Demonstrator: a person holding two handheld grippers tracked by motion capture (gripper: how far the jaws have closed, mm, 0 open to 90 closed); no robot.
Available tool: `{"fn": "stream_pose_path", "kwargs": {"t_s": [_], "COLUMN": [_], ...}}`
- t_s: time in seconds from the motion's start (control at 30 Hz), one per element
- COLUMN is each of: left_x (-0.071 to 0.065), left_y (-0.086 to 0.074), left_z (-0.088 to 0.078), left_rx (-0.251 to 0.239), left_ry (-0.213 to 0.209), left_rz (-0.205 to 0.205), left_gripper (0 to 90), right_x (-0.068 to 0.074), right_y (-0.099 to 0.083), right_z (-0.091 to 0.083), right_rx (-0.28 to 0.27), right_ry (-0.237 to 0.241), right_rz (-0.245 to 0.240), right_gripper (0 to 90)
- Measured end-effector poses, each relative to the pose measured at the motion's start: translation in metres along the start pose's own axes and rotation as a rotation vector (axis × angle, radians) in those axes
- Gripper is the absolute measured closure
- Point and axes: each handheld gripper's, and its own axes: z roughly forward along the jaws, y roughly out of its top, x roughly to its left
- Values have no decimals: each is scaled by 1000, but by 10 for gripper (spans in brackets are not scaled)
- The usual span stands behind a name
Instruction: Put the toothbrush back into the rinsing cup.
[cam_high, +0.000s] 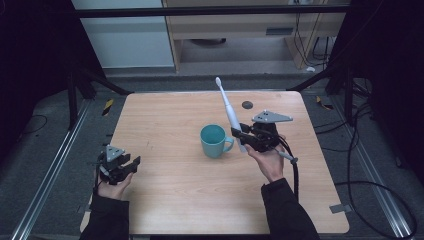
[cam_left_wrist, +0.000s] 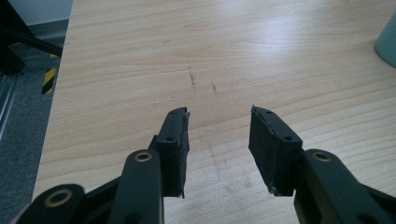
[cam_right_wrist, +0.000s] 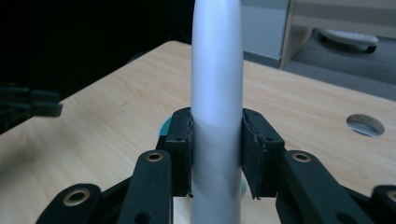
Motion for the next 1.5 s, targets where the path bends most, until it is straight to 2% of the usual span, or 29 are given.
{"fn": "stream_pose_path", "kwargs": {"t_s": [0.07,0.17,0.33,0.6,0.8,1.0,1.13,1.33,1.5], "left_x": [0,0,1,2,2,2,2,2,1], "left_y": [0,0,0,0,0,0,0,0,0], "left_z": [0,0,0,0,0,-1,0,-1,0], "left_rx": [-1,-2,-4,-6,-6,-8,-7,-8,-7], "left_ry": [1,3,2,0,0,2,0,2,2], "left_rz": [-1,-2,-5,-7,-7,-10,-7,-9,-5], "left_gripper": [573,574,574,575,574,574,574,575,575], "right_x": [-2,-2,-3,-1,4,6,10,13,18], "right_y": [3,5,12,16,15,10,3,-4,-13], "right_z": [11,19,44,65,85,97,104,109,116], "right_rx": [-15,-23,-37,-60,-49,-45,-46,-42,-19], "right_ry": [-20,-24,-49,-42,-35,-37,-74,-92,-119], "right_rz": [8,15,13,36,24,32,35,40,18], "right_gripper": [663,663,663,663,662,662,662,662,661]}}
